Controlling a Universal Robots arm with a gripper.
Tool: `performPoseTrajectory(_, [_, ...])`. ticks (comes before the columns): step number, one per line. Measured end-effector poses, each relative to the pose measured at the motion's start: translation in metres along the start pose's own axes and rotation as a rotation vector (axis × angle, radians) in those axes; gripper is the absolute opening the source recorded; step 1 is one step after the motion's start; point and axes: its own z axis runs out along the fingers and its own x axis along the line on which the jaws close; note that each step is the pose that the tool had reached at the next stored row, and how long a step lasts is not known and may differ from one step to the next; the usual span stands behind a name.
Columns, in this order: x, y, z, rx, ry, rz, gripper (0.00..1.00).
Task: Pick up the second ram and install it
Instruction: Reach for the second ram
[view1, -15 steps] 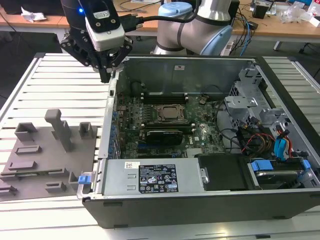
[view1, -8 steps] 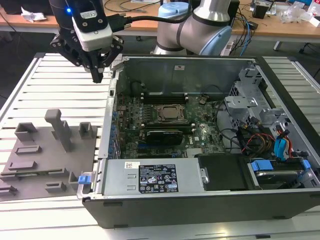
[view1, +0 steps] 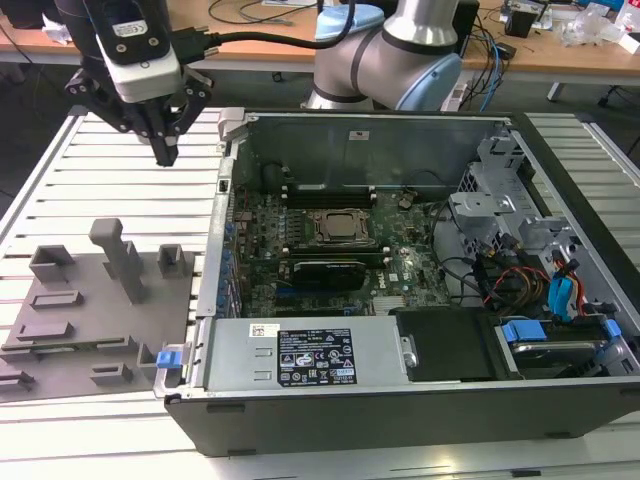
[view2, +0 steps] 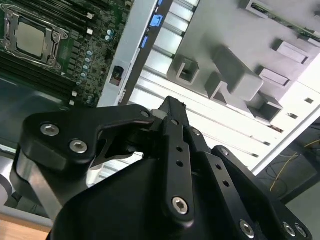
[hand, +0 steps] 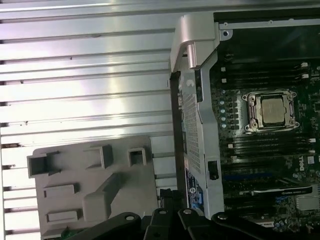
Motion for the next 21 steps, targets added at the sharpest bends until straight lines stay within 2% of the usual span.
performPoseTrajectory(8, [0.0138,-0.0010,-0.0002,0.0000,0.0000,0.000,0.11])
performPoseTrajectory(17, [0.0390,-0.0029,-0.0004,0.0000,0.0001,0.000,0.11])
performPoseTrajectory(19, [0.0474,-0.0036,-0.0004,0.0000,0.0000,0.000,0.11])
performPoseTrajectory(21, [0.0510,-0.0038,-0.0005,0.0000,0.0001,0.000,0.11])
